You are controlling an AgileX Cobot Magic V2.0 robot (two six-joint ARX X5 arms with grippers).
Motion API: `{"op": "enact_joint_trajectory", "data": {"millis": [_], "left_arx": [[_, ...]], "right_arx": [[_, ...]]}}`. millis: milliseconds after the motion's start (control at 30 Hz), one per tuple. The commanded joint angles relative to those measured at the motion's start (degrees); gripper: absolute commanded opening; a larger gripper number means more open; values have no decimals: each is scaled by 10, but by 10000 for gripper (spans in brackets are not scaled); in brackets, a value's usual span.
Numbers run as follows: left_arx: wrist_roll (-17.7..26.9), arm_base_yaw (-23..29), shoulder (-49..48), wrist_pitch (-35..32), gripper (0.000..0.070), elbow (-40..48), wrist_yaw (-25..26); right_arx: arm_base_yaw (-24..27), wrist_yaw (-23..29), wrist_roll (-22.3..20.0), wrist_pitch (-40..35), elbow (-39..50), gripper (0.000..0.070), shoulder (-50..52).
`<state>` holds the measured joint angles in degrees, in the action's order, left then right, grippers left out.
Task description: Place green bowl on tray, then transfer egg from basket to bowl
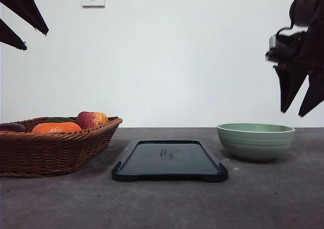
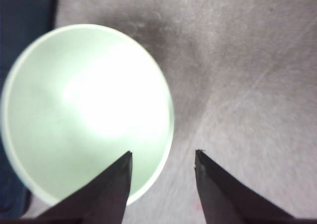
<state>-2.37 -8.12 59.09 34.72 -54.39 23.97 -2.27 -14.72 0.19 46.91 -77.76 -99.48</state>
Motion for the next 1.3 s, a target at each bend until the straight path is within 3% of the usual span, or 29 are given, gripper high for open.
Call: {"op": "enact_joint_trajectory", "data": {"millis": [0, 167, 300, 467, 600, 933, 1267], "left_arx": [[1, -1, 5, -7, 350, -14, 3], [1, -1, 5, -18, 350, -14, 3], [-3, -1, 5, -28, 350, -14, 3], [-3, -1, 5, -30, 350, -14, 3], [-3, -1, 5, -30, 350, -14, 3], [-2, -1, 5, -30, 350, -14, 3], [-2, -1, 5, -30, 350, -14, 3]], "right_arx": [[-2, 2, -6, -7, -11, 250, -19], [-2, -1, -6, -19, -11, 239, -46], [-2, -3, -6, -22, -11, 113, -63], [-3, -3, -6, -18, -11, 5, -81], [-8, -3, -6, 4, -27, 0, -81], [-50, -2, -4, 183, -192, 0, -81], [-155, 11, 11, 191, -315, 0, -116]]}}
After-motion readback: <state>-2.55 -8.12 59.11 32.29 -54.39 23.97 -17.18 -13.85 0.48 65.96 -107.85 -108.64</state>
